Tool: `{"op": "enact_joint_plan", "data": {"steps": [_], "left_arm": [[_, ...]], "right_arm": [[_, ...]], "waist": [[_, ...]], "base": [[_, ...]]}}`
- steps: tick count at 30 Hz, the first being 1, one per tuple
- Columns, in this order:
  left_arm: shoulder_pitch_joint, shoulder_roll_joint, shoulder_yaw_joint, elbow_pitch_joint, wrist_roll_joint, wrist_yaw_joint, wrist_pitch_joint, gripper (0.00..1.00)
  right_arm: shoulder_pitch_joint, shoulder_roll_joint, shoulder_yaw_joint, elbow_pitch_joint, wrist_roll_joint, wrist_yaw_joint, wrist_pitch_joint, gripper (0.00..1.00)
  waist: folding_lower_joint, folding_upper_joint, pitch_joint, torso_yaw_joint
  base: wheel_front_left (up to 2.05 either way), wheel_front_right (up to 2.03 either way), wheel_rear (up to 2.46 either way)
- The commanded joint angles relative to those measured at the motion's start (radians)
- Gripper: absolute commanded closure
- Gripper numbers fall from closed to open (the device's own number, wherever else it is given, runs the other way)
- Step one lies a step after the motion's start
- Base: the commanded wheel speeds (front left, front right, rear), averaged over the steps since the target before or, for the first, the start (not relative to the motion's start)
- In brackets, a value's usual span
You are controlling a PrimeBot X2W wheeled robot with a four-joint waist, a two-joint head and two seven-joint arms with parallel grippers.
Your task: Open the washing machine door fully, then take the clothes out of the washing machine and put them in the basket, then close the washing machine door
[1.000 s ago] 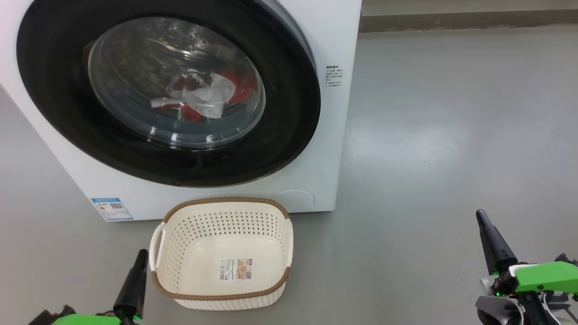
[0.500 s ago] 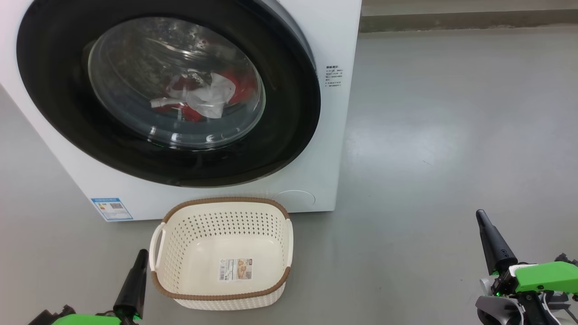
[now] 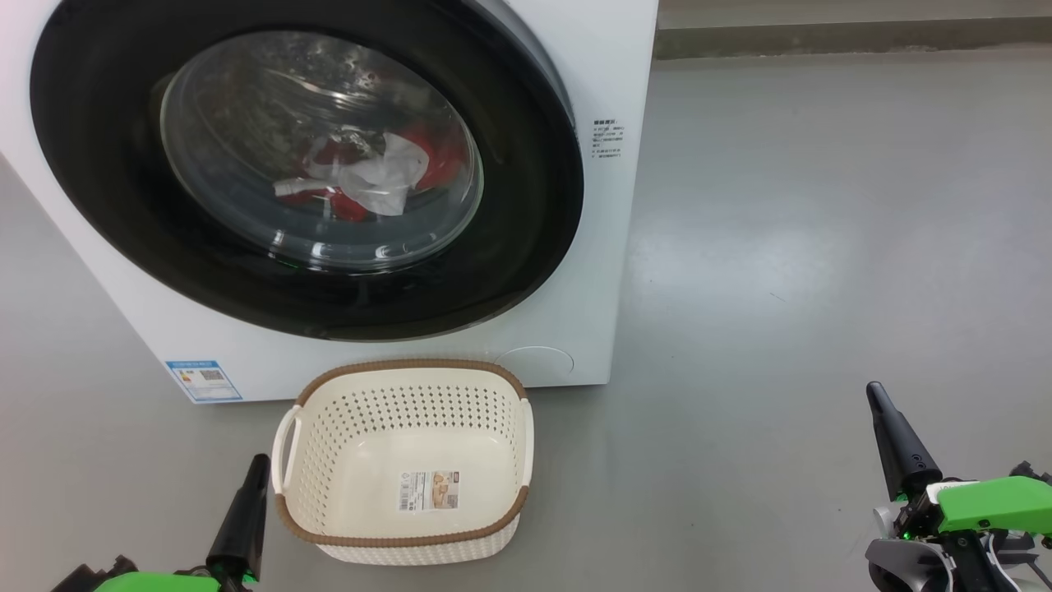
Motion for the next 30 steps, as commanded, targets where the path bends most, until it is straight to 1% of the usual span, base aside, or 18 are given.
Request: {"op": "enact_joint_plan", "data": {"steps": [1, 21, 22, 26, 30], "left_arm": [[-0.045, 0.007, 0.036, -0.026, 0.012, -0.007, 0.008, 1.00], [-0.045, 0.007, 0.036, -0.026, 0.012, -0.007, 0.008, 1.00], [0.002, 0.000, -0.001, 0.003, 0.000, 0.000, -0.001, 0.00], [0.033, -0.007, -0.010, 0.050, 0.000, 0.000, -0.001, 0.00], [0.036, -0.007, -0.014, 0.044, 0.008, 0.000, -0.012, 0.00]], "right_arm": [[-0.044, -0.012, 0.022, -0.029, -0.009, 0.000, 0.006, 1.00], [-0.044, -0.012, 0.022, -0.029, -0.009, 0.000, 0.006, 1.00], [0.001, 0.001, 0.000, 0.004, 0.000, 0.000, 0.000, 0.00], [0.034, 0.021, 0.001, 0.053, 0.001, 0.000, -0.002, 0.00], [0.041, 0.021, 0.007, 0.049, 0.001, 0.000, -0.012, 0.00]], "waist": [[0.0000, 0.0000, 0.000, 0.000], [0.0000, 0.0000, 0.000, 0.000], [0.0000, 0.0000, 0.000, 0.000], [0.0000, 0.0000, 0.000, 0.000], [0.0006, 0.0000, 0.001, 0.000]], "base": [[0.00, 0.00, 0.00], [0.00, 0.00, 0.00], [0.00, 0.00, 0.00], [0.00, 0.00, 0.00], [0.00, 0.00, 0.00]]}}
